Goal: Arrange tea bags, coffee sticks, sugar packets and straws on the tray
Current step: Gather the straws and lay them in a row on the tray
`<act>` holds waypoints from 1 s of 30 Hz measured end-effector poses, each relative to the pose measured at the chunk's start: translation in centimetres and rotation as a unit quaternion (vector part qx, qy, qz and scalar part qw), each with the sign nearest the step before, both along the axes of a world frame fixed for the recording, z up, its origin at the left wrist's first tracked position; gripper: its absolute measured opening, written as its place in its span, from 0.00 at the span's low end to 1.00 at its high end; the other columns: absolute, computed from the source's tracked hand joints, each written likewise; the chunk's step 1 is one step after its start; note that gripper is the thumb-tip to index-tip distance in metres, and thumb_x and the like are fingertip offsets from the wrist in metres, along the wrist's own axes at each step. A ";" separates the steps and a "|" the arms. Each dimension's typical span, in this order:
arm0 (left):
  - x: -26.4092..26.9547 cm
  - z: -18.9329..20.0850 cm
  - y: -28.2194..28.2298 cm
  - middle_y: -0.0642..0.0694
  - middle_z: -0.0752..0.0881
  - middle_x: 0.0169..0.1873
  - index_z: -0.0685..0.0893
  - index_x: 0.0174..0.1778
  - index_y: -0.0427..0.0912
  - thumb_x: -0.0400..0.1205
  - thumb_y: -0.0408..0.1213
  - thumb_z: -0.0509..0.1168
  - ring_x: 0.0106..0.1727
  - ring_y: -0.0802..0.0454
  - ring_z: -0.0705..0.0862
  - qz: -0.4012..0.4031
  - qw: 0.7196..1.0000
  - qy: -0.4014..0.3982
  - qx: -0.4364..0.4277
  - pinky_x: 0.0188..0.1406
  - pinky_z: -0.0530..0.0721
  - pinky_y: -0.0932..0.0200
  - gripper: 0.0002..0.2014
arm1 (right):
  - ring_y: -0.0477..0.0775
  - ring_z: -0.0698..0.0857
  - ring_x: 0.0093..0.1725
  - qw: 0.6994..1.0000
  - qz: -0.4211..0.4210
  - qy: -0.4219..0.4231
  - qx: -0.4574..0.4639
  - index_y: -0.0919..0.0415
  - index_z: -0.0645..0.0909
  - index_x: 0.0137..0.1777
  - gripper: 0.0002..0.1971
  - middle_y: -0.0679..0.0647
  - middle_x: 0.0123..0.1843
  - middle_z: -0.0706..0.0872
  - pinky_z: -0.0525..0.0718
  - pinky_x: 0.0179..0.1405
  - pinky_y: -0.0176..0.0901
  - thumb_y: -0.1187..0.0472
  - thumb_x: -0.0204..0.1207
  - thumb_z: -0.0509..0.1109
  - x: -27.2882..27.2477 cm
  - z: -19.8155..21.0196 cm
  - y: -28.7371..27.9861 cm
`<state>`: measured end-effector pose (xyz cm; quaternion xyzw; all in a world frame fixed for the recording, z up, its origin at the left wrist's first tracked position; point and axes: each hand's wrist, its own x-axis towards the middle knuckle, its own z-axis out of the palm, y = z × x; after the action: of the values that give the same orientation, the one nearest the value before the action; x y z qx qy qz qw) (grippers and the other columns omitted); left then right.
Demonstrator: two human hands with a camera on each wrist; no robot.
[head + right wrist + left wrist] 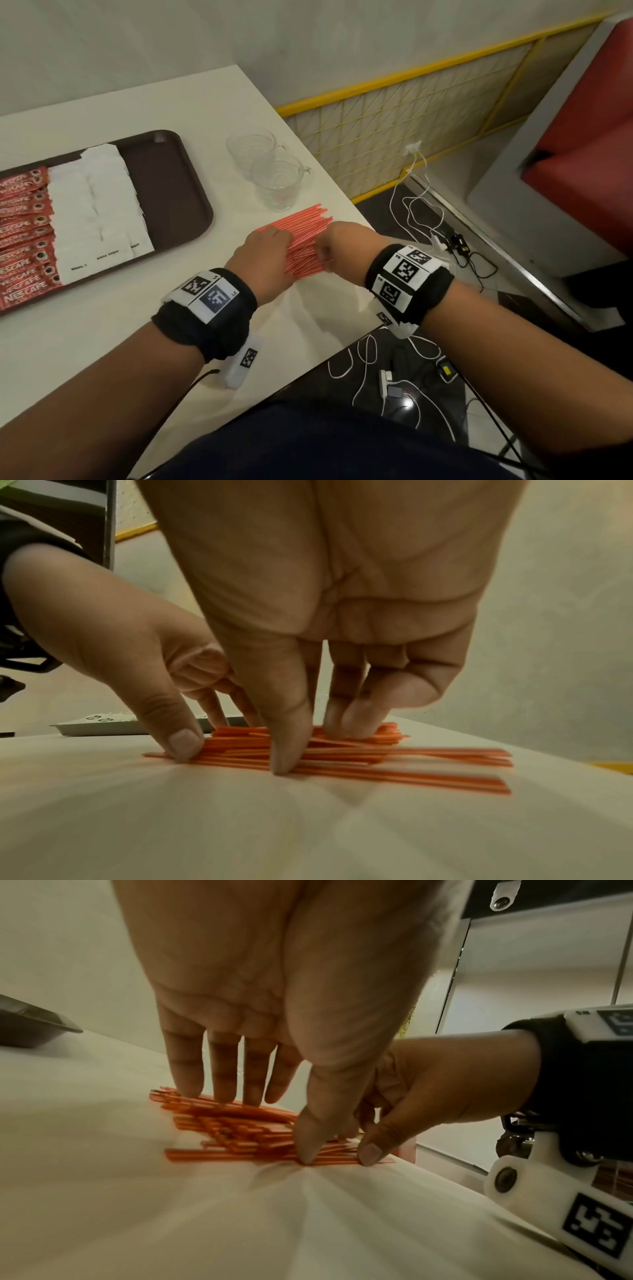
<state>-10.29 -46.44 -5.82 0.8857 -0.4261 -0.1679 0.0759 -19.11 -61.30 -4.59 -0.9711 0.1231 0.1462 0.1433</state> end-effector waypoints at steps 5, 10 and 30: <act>-0.5 0.2 -0.6 0.44 0.77 0.61 0.75 0.67 0.45 0.74 0.56 0.72 0.62 0.44 0.75 0.007 1.000 -0.013 0.006 0.57 0.80 0.47 0.29 | 0.58 0.76 0.59 0.998 -0.014 -0.049 -0.045 0.52 0.77 0.64 0.19 0.54 0.59 0.76 0.81 0.57 0.54 0.59 0.74 0.73 -0.2 -0.4 -0.3; -0.8 -0.1 -1.1 0.45 0.77 0.63 0.74 0.69 0.45 0.76 0.54 0.72 0.65 0.43 0.75 -0.003 0.999 -0.045 0.023 0.57 0.78 0.47 0.29 | 0.59 0.76 0.60 0.997 -0.005 -0.033 -0.063 0.53 0.77 0.64 0.16 0.54 0.60 0.77 0.80 0.57 0.53 0.58 0.77 0.69 0.0 -0.5 -0.1; -1.4 -0.1 -2.2 0.42 0.78 0.61 0.77 0.64 0.42 0.84 0.45 0.61 0.63 0.41 0.77 -0.037 0.994 -0.088 0.050 0.56 0.79 0.44 0.16 | 0.60 0.74 0.63 0.996 -0.008 -0.018 -0.091 0.57 0.75 0.64 0.13 0.57 0.62 0.75 0.74 0.55 0.51 0.56 0.81 0.64 -0.1 -0.2 1.3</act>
<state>-11.71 -48.61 -5.90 0.8834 -0.4547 -0.1131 -0.0120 -19.18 -60.03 -4.84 -0.9816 0.1408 0.1154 0.0577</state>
